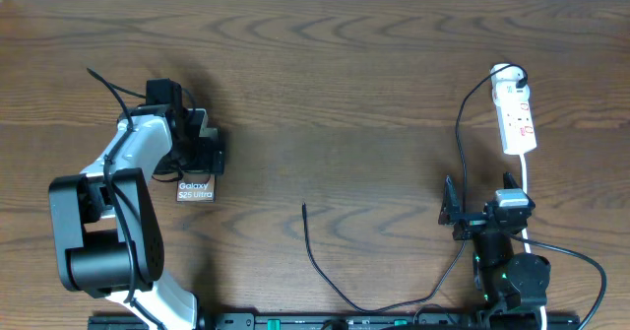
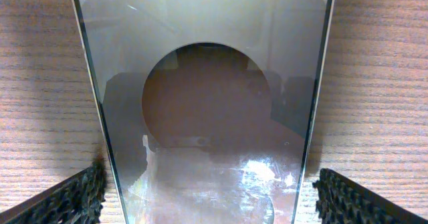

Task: Plug charger to phone and switch on socket

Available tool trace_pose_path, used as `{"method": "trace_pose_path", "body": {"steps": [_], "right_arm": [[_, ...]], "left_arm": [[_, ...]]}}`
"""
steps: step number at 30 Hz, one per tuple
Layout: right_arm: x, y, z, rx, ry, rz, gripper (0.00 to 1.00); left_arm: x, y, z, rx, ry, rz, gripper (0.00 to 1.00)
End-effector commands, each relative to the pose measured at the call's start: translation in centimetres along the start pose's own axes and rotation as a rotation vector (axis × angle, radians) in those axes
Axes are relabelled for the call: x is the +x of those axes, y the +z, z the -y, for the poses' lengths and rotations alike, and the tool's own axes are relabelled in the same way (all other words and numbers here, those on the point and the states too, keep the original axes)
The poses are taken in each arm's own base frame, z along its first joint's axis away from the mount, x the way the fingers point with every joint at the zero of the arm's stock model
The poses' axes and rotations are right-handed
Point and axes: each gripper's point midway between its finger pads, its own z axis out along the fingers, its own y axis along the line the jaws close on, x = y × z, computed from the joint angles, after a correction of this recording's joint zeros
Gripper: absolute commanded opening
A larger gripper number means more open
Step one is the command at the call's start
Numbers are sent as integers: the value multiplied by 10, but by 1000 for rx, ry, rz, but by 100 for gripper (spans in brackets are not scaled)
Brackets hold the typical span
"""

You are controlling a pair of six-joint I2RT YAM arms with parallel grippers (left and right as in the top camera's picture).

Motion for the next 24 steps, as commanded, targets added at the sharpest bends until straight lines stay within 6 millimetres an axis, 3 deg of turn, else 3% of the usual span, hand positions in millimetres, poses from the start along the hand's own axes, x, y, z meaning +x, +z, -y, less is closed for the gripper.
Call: {"method": "trace_pose_path", "body": {"steps": [1, 24], "right_arm": [[0, 0, 0, 0, 3, 3, 99], [0, 0, 0, 0, 3, 3, 99]], "left_arm": [[20, 15, 12, 67, -5, -67, 98], [28, 29, 8, 40, -1, -55, 98]]}}
